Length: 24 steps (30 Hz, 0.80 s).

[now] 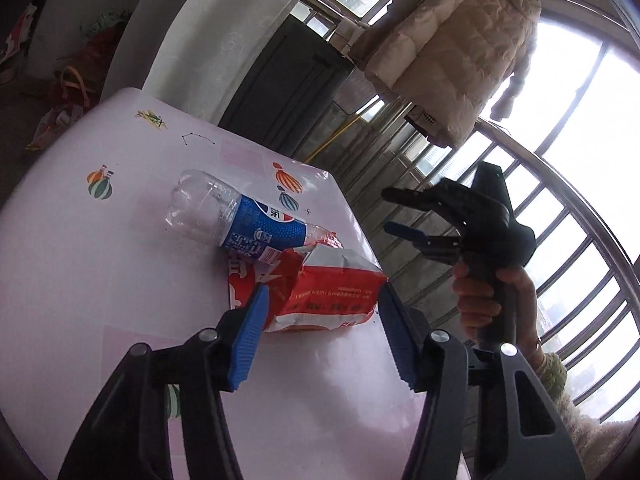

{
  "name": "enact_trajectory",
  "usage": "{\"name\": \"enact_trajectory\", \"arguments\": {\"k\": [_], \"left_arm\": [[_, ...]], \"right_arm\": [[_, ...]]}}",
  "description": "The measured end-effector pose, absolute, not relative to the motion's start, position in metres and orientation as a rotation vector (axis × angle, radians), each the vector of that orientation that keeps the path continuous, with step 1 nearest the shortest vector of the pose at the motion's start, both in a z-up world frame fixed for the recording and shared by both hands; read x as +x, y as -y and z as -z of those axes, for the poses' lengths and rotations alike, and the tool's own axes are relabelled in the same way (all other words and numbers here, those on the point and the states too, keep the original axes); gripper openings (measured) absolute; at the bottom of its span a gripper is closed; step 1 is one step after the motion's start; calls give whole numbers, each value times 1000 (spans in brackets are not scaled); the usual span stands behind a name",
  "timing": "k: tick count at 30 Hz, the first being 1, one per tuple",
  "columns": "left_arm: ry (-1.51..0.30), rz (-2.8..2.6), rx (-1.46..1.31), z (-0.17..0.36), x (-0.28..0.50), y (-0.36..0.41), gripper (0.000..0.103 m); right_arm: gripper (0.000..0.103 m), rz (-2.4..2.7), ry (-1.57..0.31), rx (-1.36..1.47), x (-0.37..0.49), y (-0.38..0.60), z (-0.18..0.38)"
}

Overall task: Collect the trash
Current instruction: 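Move both grippers back over the table toward the red bag and white tissue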

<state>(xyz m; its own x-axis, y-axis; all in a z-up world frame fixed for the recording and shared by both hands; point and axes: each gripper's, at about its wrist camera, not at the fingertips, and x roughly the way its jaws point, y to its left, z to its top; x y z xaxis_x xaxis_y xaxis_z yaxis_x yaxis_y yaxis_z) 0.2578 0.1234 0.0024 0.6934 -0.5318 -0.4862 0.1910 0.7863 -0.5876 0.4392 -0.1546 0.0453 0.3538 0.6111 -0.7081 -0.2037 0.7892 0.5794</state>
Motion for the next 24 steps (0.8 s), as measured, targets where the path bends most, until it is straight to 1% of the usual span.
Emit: {"name": "enact_trajectory", "arguments": {"k": [2,3,4,5,7,8,9,13,15,17,19,24], "left_arm": [[-726,414,-513,7,267,-113,47],[-738,411,-503,11,273,-109,43],[-752,402,-497,15,278,-106,42],[-765,391,-495,20,283,-103,40],[-779,375,-509,28,292,-103,37],[-785,357,-515,31,296,-104,36],[-794,340,-527,35,300,-105,34],[-808,316,-571,44,307,-111,33],[-808,316,-582,46,305,-113,33],[-808,321,-598,47,299,-115,33],[-807,318,-594,46,290,-117,33],[-825,323,-616,46,259,-124,32]], "right_arm": [[52,-541,-1158,387,461,131,-27],[43,-522,-1185,371,470,122,-19],[39,-507,-1204,341,476,114,-12],[37,-508,-1222,313,482,103,-7],[29,-517,-1270,282,486,92,6],[27,-519,-1299,270,488,88,10],[23,-523,-1325,259,486,86,15],[16,-547,-1396,171,463,78,24],[12,-561,-1403,160,443,78,27],[11,-561,-1402,193,424,86,25],[8,-556,-1402,238,403,96,23],[6,-530,-1382,280,333,111,18]]}}
